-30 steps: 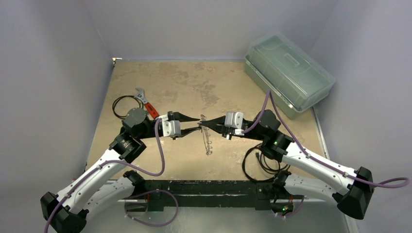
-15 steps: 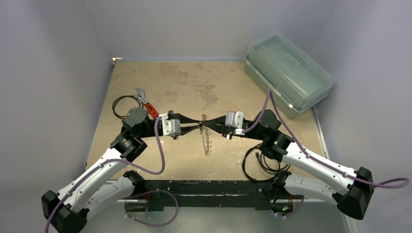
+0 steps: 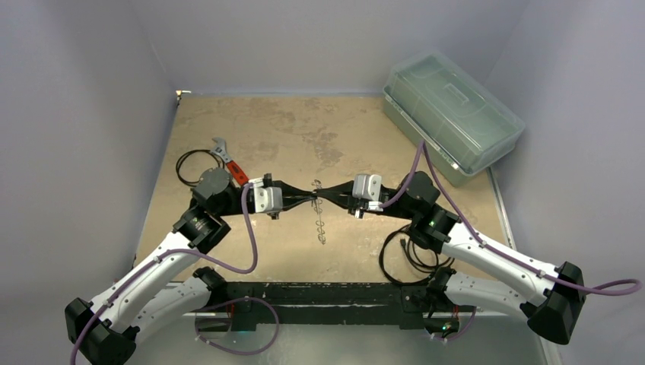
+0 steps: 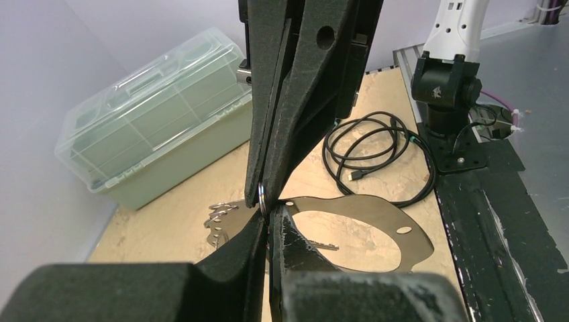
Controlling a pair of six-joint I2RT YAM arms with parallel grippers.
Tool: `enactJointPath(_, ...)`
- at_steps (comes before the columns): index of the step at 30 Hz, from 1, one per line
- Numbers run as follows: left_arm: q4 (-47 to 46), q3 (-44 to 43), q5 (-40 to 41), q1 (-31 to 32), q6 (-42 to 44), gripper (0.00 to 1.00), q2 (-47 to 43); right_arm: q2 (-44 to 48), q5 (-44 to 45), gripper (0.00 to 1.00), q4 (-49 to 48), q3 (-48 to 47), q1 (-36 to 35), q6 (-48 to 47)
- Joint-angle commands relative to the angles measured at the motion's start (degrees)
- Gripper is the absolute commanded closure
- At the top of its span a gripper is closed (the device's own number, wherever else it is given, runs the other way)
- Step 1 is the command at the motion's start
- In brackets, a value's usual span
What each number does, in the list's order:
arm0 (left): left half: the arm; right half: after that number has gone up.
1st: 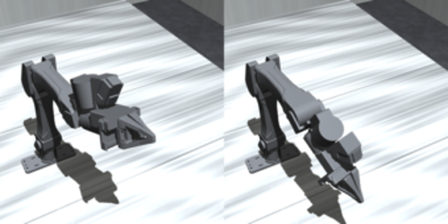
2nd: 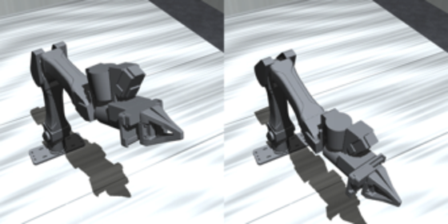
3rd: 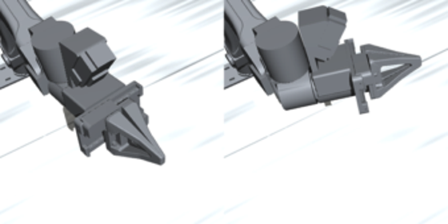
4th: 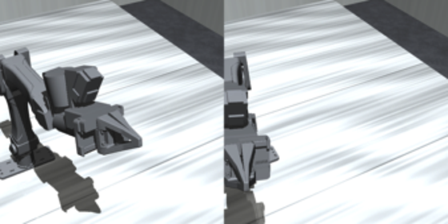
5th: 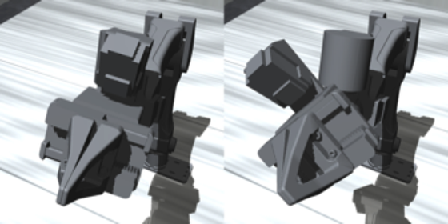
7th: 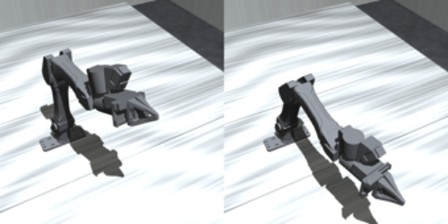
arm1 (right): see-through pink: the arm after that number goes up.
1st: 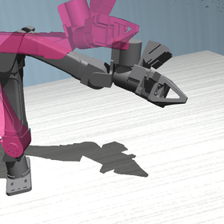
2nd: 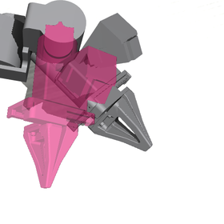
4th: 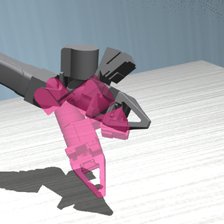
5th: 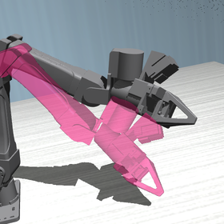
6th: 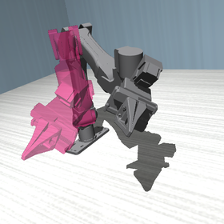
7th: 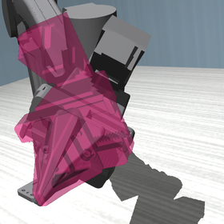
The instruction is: Put the keys on the keyring
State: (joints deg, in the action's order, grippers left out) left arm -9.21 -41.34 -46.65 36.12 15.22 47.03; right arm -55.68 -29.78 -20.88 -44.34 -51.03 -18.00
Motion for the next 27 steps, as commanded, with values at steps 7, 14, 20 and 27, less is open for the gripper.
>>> enactJointPath(7, 6.03, -2.69, 2.84, -0.3, 5.53, 1.0, 0.76, 3.56, 3.76, 0.61, 9.07, -5.04, -0.04, -3.09)
enactJointPath(14, 13.7, -4.26, 4.89, -0.27, 10.52, 1.0, 1.91, -0.61, 8.61, 0.5, 32.73, -15.56, -0.04, -12.43)
enactJointPath(20, 14.84, -4.2, 3.71, -0.26, 10.21, 1.0, 3.2, -4.88, 9.95, 0.48, 44.18, -22.22, -0.04, -17.06)
enactJointPath(27, 14.14, -3.36, 2.4, -0.26, 9.24, 1.0, 3.58, -9.2, 6.94, 0.53, 46.58, -25.58, -0.04, -19.06)
